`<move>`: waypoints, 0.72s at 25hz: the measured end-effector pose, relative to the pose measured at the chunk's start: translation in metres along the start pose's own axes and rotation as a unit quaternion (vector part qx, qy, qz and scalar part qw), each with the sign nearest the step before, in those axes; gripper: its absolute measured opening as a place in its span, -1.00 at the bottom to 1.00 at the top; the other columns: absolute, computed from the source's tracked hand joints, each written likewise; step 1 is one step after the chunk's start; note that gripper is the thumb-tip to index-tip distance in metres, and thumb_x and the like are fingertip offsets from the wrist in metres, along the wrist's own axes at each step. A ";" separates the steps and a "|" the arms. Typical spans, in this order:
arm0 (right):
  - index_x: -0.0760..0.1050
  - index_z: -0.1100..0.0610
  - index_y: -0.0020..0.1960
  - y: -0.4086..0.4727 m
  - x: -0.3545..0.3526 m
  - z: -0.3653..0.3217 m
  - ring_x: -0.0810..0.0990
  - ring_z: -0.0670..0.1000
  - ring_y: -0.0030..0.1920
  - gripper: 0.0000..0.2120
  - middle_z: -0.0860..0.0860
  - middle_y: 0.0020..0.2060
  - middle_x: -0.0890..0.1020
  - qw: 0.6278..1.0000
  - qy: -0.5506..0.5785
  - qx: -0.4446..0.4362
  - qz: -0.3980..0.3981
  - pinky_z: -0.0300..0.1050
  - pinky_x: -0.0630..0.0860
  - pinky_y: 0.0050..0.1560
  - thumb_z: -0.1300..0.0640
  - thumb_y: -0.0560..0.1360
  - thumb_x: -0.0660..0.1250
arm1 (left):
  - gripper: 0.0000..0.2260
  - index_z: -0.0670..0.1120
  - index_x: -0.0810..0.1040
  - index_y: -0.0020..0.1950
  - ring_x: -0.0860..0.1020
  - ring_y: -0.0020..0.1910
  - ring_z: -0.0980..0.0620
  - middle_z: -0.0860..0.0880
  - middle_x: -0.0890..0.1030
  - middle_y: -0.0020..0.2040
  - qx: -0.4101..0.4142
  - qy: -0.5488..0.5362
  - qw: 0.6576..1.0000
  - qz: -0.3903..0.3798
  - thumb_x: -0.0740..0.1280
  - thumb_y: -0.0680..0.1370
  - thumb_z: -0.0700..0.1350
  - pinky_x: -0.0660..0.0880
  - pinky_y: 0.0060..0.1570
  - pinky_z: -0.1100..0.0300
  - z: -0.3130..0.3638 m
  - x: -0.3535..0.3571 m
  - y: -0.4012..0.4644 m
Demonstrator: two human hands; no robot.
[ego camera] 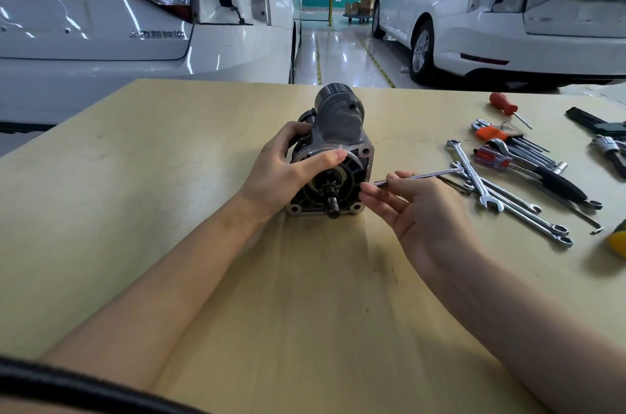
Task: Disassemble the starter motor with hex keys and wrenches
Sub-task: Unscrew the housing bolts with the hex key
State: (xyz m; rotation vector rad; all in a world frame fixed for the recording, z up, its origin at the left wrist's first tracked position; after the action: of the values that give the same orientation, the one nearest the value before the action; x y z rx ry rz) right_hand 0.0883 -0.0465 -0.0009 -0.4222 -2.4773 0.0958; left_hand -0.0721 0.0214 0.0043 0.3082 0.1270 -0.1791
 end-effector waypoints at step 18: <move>0.38 0.27 -0.01 -0.008 0.003 0.008 0.72 0.13 -0.25 -0.87 0.18 -0.17 0.54 0.997 0.068 0.026 0.014 -0.16 0.62 -0.32 0.46 0.54 0.18 | -0.44 -0.04 0.55 0.10 0.60 0.06 0.12 0.02 0.64 0.06 0.003 0.006 1.000 -0.003 0.46 0.20 0.21 0.51 0.07 0.26 -0.001 0.000 0.000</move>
State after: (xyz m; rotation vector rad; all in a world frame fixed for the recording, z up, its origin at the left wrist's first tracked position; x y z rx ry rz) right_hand 0.0790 -0.0531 -0.0041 -0.4273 -2.3309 0.1377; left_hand -0.0721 0.0217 0.0037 0.3143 0.1393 -0.1841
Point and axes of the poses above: each hand's wrist, its own y-axis towards the middle knuckle, its own x-axis out of the palm, z = x × y, the point moved 2 cm from there along y, towards the middle knuckle
